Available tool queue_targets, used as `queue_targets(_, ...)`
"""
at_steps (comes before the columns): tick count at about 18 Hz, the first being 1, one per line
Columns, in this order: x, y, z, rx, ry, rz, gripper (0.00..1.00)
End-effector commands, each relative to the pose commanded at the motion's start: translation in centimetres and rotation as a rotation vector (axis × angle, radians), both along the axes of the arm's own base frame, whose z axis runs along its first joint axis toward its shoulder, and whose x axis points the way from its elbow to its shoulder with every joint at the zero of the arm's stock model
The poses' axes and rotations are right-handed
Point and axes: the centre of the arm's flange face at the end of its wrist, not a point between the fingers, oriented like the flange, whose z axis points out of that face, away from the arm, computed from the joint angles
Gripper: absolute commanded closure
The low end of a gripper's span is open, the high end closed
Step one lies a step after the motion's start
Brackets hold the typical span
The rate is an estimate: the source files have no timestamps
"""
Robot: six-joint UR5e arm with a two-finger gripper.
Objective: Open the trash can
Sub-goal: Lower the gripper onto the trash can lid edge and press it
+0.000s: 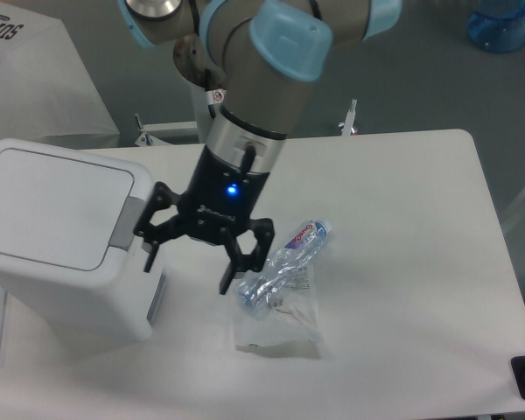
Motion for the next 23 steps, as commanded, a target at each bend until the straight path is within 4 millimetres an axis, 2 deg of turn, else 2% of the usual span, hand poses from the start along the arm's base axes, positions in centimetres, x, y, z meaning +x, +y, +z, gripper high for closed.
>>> queue_targets(3,2.0,-1.3,-2.4,-0.031,-0.029,-0.018,0.0)
queue_targets(5,2.8,-2.1,-2.6,-0.034,-0.025,-0.022,0.0)
queue_targets(13,2.4,-2.4,-3.5,-0.06,-0.011,-0.008,0.0)
queue_targets(16,1.8,-3.1,-4.8,-0.089,-0.018,0.011,0.0)
queue_targets(23,2.3,-3.6,-4.8,-0.091,-0.022,0.014,0.0)
